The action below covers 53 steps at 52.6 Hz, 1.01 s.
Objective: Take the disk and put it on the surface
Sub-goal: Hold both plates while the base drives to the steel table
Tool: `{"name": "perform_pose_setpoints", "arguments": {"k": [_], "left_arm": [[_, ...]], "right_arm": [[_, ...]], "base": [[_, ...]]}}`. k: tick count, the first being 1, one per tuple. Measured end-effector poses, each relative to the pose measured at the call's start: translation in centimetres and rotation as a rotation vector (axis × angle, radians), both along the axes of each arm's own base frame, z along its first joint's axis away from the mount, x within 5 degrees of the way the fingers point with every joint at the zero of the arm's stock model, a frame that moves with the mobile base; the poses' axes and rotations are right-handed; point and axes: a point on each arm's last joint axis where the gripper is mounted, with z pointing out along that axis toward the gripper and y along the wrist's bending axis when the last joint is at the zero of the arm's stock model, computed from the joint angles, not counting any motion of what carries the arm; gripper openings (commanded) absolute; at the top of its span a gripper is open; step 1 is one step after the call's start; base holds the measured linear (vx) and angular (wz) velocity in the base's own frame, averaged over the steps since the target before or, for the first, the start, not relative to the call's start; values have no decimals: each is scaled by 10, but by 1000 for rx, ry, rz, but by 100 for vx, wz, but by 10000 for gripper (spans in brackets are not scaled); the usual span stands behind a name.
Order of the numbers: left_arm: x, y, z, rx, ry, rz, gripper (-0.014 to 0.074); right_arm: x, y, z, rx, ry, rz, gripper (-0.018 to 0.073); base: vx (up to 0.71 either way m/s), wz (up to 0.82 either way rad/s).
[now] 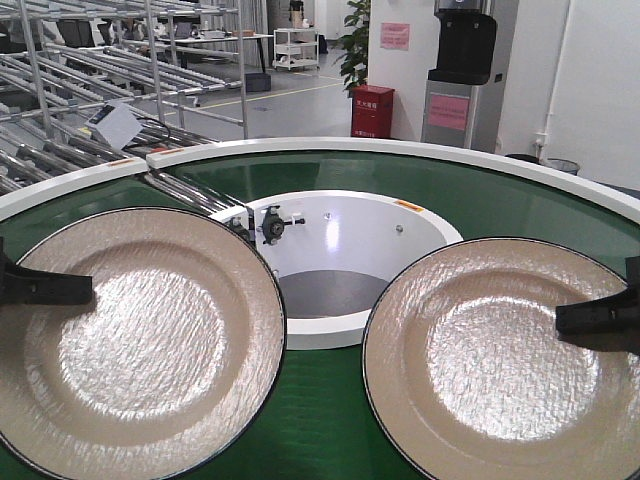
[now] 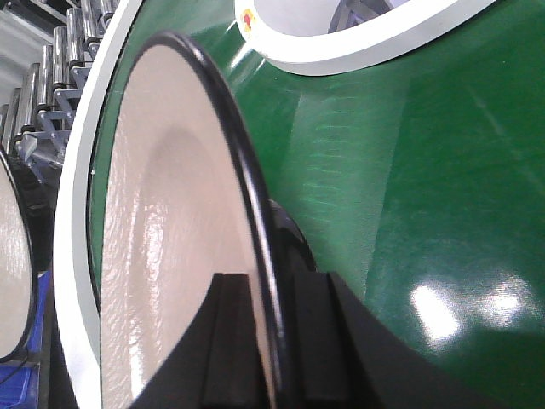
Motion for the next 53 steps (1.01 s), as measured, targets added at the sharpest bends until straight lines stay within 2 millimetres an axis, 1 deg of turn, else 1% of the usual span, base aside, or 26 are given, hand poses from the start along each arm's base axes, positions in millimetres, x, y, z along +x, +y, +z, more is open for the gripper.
{"name": "perform_pose_setpoints", "arguments": {"k": [11, 21, 53], "left_arm": [[0, 1, 0, 4, 0, 4, -8], [0, 1, 0, 4, 0, 4, -8], [0, 1, 0, 3, 1, 3, -8]], "right_arm": [[0, 1, 0, 1, 0, 4, -9], [0, 1, 0, 1, -1, 3, -9], [0, 1, 0, 0, -1, 2, -9]], "base": [[-3, -13], [-9, -35], [-16, -63]]}}
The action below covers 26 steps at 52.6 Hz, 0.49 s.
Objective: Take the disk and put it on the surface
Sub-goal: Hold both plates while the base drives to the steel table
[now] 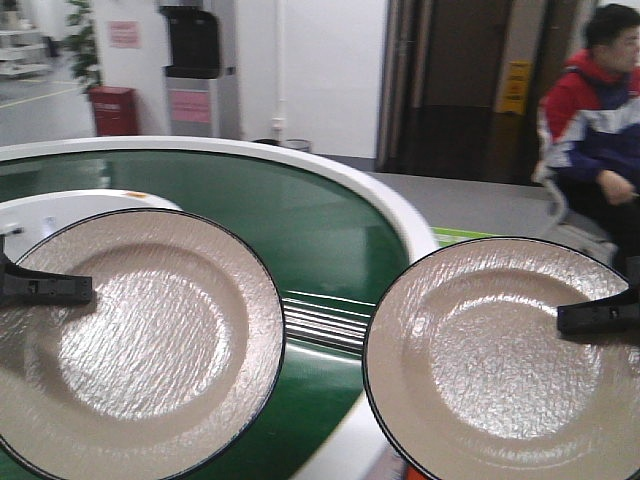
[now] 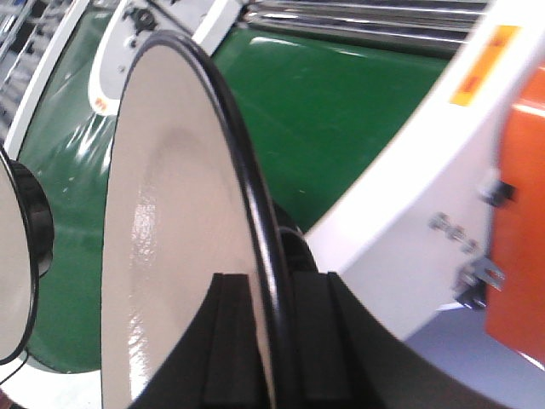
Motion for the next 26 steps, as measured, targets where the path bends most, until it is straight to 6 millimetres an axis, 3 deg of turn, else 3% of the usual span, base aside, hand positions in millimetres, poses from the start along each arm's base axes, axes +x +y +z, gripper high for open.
{"name": "perform_pose_setpoints", "arguments": {"k": [26], "left_arm": [[0, 0, 0, 0, 0, -1, -8]], "right_arm": [[0, 0, 0, 0, 0, 1, -9]], "base": [[-13, -56]]}}
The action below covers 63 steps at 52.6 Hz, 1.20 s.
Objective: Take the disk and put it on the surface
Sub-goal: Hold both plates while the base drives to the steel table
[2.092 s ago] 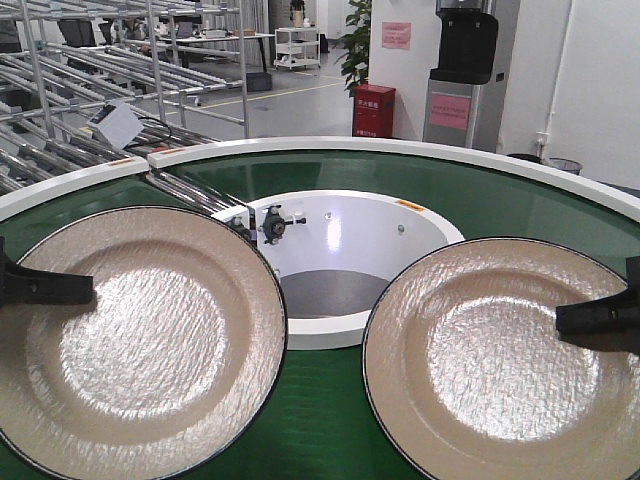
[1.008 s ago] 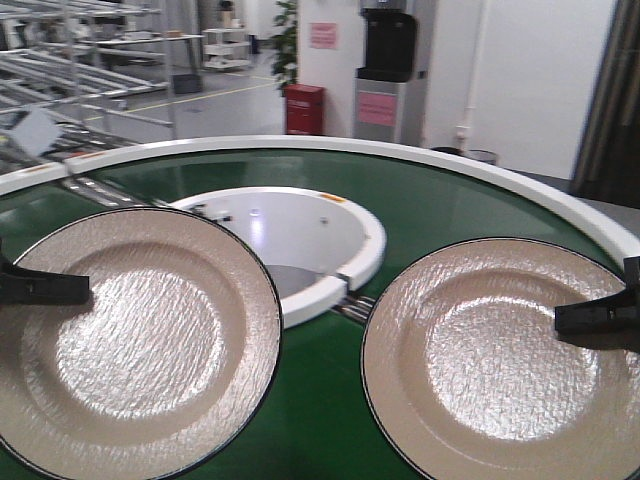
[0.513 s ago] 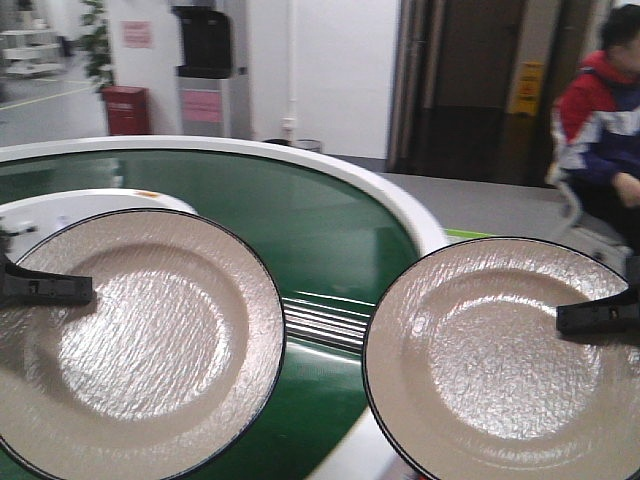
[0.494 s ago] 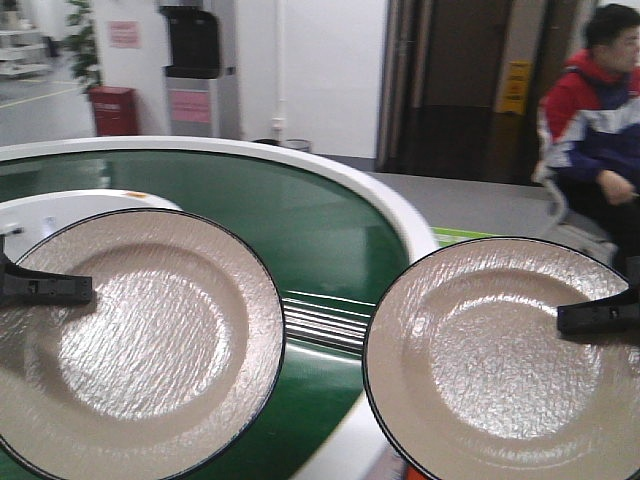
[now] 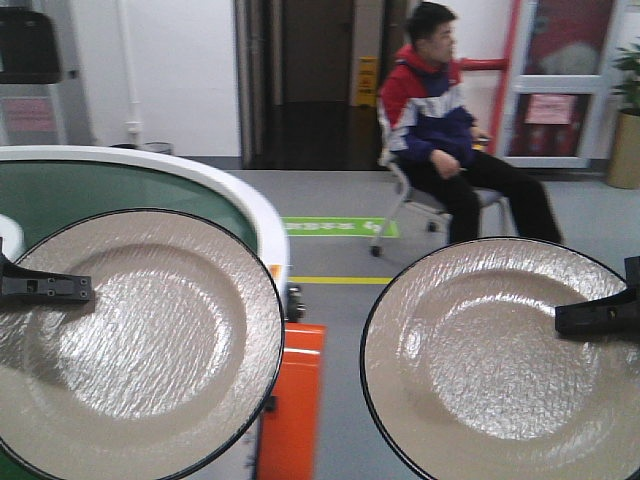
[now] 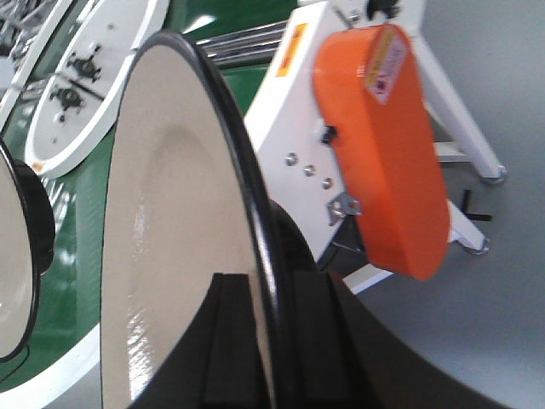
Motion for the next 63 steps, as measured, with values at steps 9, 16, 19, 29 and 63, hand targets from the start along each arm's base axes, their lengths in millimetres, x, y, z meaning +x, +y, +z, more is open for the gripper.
{"name": "perform_pose_setpoints", "arguments": {"k": [9, 16, 19, 29, 63], "left_arm": [[0, 0, 0, 0, 0, 0, -8], [0, 0, 0, 0, 0, 0, -8], [0, 0, 0, 0, 0, 0, -8], [0, 0, 0, 0, 0, 0, -8], [0, 0, 0, 0, 1, -2, -8]], "right_arm": [[0, 0, 0, 0, 0, 0, -9], [0, 0, 0, 0, 0, 1, -9], [0, 0, 0, 0, 0, 0, -9], [0, 0, 0, 0, 1, 1, -9], [0, 0, 0, 0, 1, 2, -9]], "base": [[-9, -57], [-5, -56], [-2, -55], [3, -54], [14, -36]]}}
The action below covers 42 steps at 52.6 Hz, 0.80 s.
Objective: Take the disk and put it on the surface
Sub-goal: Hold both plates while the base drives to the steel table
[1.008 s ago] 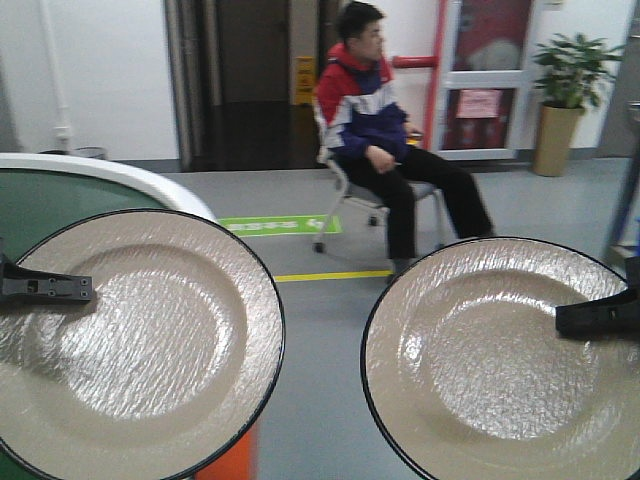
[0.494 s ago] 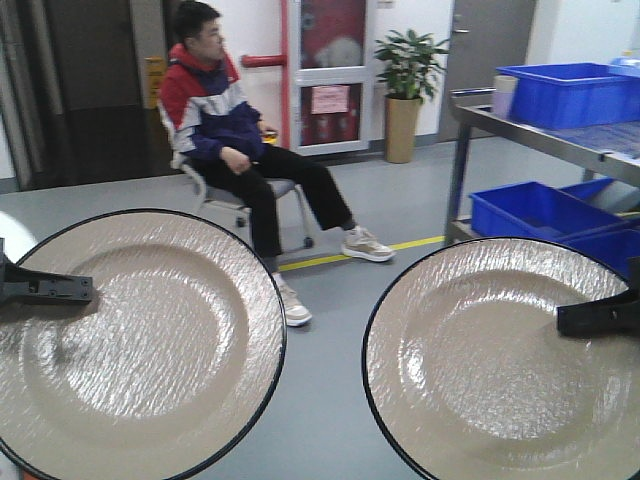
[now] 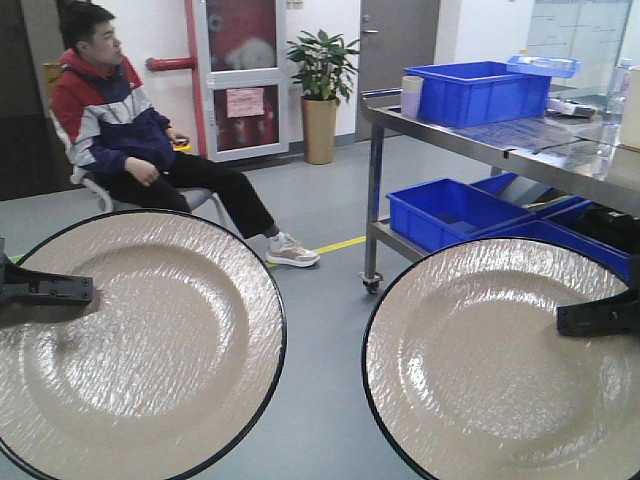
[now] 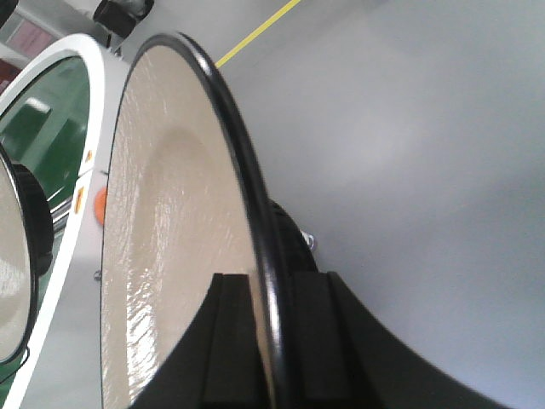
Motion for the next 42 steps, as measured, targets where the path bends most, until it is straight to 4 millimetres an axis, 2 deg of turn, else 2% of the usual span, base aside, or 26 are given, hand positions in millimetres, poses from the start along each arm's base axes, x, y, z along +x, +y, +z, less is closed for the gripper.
{"name": "perform_pose_setpoints", "arguments": {"k": [19, 42], "left_arm": [[-1, 0, 0, -1, 1, -6, -8], [-1, 0, 0, -1, 1, -5, -8]], "right_arm": [[-3, 1, 1, 1, 4, 17, -9], [-3, 1, 1, 2, 4, 17, -9]], "base": [[29, -6], [44, 4]]}}
